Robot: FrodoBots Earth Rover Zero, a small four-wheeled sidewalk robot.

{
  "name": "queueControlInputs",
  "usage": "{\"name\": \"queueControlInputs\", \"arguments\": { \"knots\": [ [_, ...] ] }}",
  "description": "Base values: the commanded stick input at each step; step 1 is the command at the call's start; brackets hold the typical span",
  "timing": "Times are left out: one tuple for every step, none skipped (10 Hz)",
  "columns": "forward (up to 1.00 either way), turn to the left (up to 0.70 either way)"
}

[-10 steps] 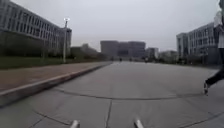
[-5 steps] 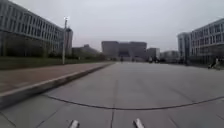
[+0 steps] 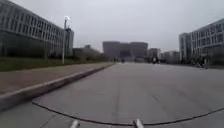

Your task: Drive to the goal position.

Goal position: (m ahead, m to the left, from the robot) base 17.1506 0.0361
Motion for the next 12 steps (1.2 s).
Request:
{"name": "queueControlInputs", "arguments": {
  "knots": [
    [0.7,-0.35],
    [0.7,-0.3],
    [0.7,-0.22],
    [0.7,-0.04],
    [0.7,-0.03],
    [0.7,-0.03],
    [0.7,-0.02],
    [0.7,-0.03],
    [0.7,-0.03],
    [0.7,-0.03],
    [0.7,-0.03],
    [0.7,-0.03]
  ]
}}
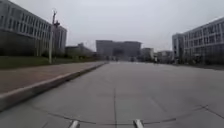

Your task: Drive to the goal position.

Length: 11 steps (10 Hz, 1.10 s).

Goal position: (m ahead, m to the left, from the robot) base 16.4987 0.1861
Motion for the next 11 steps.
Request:
{"name": "queueControlInputs", "arguments": {
  "knots": [
    [0.7,-0.03],
    [0.7,-0.03],
    [0.7,-0.03],
    [0.7,-0.03],
    [0.7,-0.03],
    [0.7,-0.03],
    [0.7,-0.03],
    [0.7,-0.03],
    [0.7,-0.03],
    [0.7,-0.03],
    [0.7,-0.03]
  ]
}}
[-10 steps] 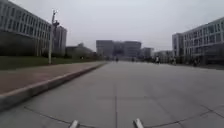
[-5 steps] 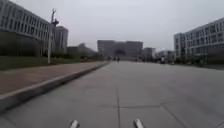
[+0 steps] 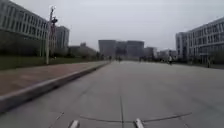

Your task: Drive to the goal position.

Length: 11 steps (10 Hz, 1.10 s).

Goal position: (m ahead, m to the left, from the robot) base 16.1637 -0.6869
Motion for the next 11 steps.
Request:
{"name": "queueControlInputs", "arguments": {
  "knots": [
    [0.7,-0.16],
    [0.7,-0.32],
    [0.7,-0.35],
    [0.7,-0.35],
    [0.7,-0.35],
    [0.7,-0.35],
    [0.7,-0.14],
    [0.7,-0.07],
    [0.7,-0.04],
    [0.7,-0.04],
    [0.7,-0.04]
  ]
}}
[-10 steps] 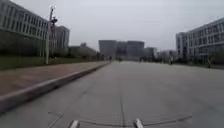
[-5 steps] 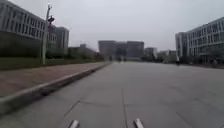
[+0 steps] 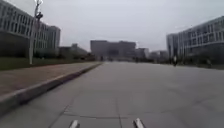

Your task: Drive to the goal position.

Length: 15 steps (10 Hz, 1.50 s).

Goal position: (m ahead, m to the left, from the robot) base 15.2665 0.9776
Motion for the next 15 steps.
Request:
{"name": "queueControlInputs", "arguments": {
  "knots": [
    [0.7,-0.04],
    [0.7,-0.04],
    [0.7,-0.04],
    [0.7,-0.04],
    [0.7,-0.04],
    [0.7,-0.04],
    [0.7,-0.04],
    [0.7,-0.04],
    [0.7,-0.04],
    [0.7,-0.04],
    [0.7,-0.04],
    [0.7,-0.04],
    [0.7,-0.04],
    [0.7,-0.04],
    [0.7,-0.04]
  ]
}}
